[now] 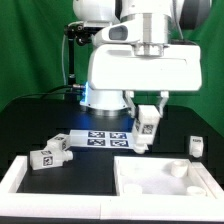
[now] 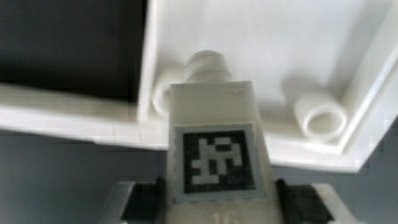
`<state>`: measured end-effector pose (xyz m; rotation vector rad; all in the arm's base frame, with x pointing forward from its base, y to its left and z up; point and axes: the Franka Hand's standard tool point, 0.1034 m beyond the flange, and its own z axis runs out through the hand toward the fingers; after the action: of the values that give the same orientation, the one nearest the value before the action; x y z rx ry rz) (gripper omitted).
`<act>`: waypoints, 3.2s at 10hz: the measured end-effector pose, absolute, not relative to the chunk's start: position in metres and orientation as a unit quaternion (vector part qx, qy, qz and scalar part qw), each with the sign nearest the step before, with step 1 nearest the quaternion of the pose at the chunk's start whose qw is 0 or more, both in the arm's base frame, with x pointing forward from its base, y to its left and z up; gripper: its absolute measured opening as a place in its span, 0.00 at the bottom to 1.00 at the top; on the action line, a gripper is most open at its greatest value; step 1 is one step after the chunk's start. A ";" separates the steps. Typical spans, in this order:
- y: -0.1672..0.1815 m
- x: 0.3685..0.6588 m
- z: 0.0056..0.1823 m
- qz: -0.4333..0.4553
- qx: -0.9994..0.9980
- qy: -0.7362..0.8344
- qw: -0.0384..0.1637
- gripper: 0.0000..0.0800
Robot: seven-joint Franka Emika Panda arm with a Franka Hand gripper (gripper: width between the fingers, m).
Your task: Assemble one leg
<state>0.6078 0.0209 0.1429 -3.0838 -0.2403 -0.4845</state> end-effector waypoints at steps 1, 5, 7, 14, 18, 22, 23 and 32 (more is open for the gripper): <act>0.028 0.628 0.144 -0.198 -0.978 -0.065 0.002 0.36; 0.032 0.642 0.143 -0.258 -0.965 -0.054 -0.014 0.36; 0.048 0.642 0.139 -0.268 -0.963 -0.035 -0.005 0.36; 0.067 0.644 0.122 -0.250 -0.968 -0.032 0.009 0.36; 0.097 0.644 0.105 -0.253 -0.967 -0.027 0.024 0.36; 0.101 0.641 0.099 -0.241 -0.970 -0.031 0.026 0.36; 0.102 0.640 0.101 -0.238 -0.970 -0.032 0.027 0.36; 0.103 0.631 0.089 -0.222 -0.974 -0.034 0.027 0.36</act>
Offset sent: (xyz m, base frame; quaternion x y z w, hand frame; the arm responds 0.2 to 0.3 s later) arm 0.0000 0.0000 0.0000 0.0000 0.1938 0.0000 0.9810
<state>0.6307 0.1026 0.0886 -3.0083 -0.1051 -0.6844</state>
